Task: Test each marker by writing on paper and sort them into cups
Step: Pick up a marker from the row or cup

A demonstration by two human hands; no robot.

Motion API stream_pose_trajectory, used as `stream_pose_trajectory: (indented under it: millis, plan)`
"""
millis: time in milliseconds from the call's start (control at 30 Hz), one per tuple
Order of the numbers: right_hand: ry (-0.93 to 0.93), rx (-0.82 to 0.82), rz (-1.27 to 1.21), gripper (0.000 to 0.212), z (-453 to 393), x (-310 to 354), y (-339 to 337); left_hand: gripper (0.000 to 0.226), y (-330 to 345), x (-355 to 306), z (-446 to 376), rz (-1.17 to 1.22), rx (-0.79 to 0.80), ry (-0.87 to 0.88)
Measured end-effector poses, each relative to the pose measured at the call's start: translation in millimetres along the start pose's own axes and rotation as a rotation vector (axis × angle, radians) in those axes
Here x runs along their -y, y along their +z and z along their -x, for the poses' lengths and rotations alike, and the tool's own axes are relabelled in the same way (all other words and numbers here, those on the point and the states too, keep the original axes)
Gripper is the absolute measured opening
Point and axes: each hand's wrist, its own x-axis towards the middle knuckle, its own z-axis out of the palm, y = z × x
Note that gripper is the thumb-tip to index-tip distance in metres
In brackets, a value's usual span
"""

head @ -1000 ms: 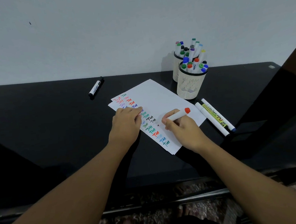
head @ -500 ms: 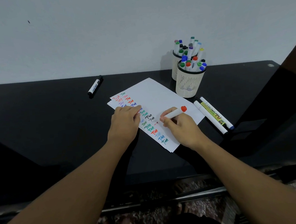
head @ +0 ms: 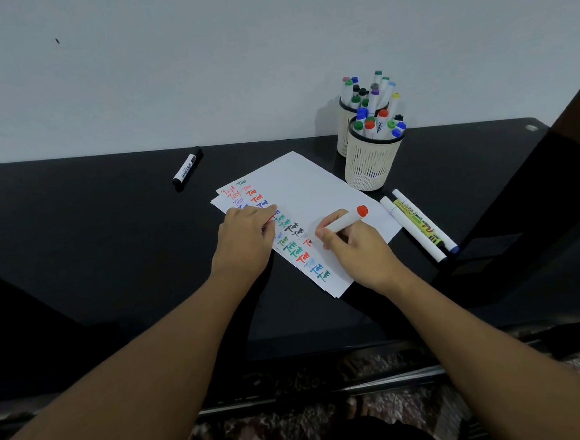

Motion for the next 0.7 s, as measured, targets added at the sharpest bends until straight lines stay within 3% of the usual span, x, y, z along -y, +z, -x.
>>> stream_pose_trajectory:
  millis: [700]
  plan:
    - [-0.002, -0.045, 0.019, 0.016, -0.7, -2.0, 0.4, 0.036, 1.1, 1.7, -1.0, -0.003, -0.003, 0.007]
